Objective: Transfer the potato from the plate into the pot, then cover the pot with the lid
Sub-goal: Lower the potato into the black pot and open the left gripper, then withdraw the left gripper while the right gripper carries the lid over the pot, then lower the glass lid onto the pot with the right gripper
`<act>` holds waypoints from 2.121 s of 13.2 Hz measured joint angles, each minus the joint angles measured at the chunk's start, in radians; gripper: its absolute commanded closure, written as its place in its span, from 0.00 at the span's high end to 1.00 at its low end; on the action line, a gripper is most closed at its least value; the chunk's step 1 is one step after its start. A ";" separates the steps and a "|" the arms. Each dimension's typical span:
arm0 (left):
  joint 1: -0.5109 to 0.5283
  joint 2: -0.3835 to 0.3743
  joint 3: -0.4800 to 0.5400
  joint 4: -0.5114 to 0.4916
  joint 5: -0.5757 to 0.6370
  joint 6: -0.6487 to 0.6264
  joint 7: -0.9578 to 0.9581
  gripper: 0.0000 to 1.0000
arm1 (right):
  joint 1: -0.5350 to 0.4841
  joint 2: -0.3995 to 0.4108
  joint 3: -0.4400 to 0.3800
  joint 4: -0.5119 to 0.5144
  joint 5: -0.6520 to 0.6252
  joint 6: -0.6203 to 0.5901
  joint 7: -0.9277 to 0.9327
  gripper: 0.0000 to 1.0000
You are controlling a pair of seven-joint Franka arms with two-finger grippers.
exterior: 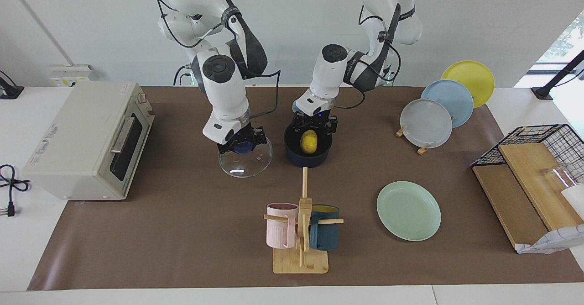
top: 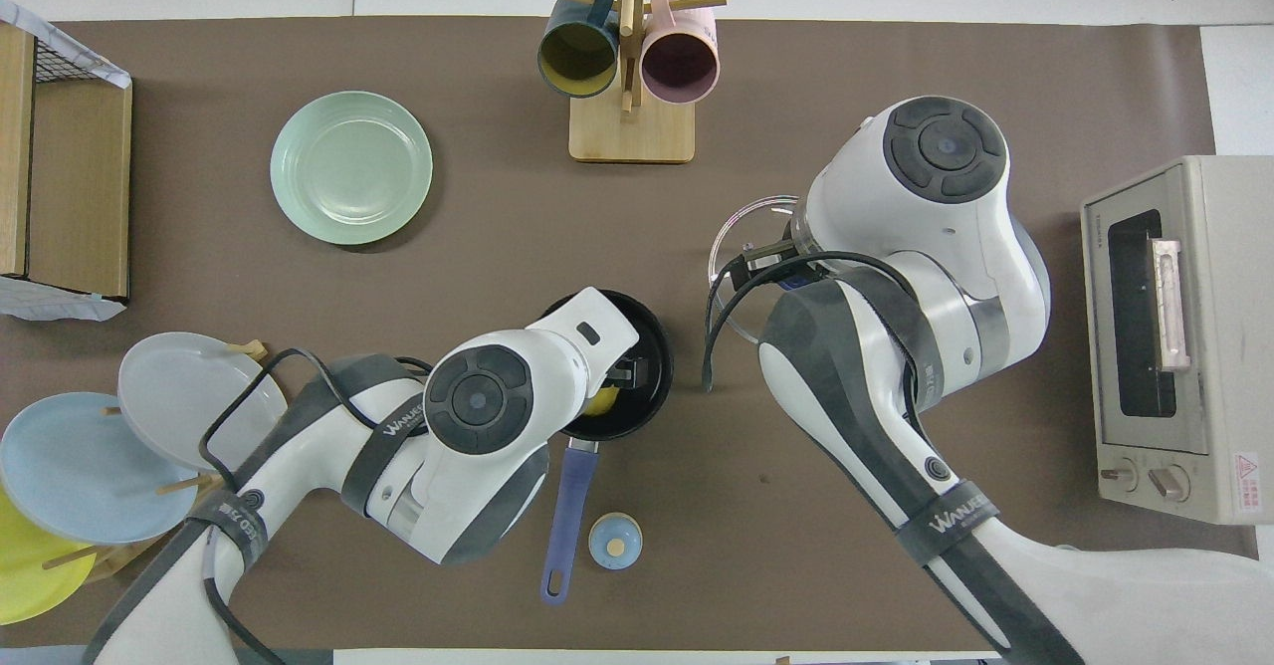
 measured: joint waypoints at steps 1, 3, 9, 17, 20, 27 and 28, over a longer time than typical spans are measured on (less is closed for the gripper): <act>0.035 -0.014 0.004 0.070 0.001 -0.103 0.025 1.00 | 0.000 0.000 0.000 0.000 0.000 0.000 0.000 0.39; 0.131 -0.038 0.010 0.204 0.000 -0.285 0.097 1.00 | 0.008 0.000 0.001 0.004 0.000 0.000 0.012 0.29; 0.509 -0.087 0.023 0.463 -0.021 -0.638 0.520 1.00 | 0.230 0.004 0.005 0.072 -0.025 0.003 0.374 0.05; 0.591 -0.114 0.020 0.521 0.049 -0.829 0.597 1.00 | 0.380 0.077 0.001 0.075 -0.097 0.034 0.573 0.06; 0.591 -0.120 0.019 0.543 0.057 -0.878 0.597 1.00 | 0.381 0.093 0.001 0.075 -0.101 0.035 0.573 0.06; 0.591 -0.124 0.013 0.548 0.032 -0.874 0.596 1.00 | 0.381 0.119 0.001 0.075 -0.102 0.061 0.573 0.06; 0.591 -0.124 0.010 0.550 0.028 -0.872 0.596 1.00 | 0.381 0.122 0.001 0.075 -0.102 0.063 0.573 0.06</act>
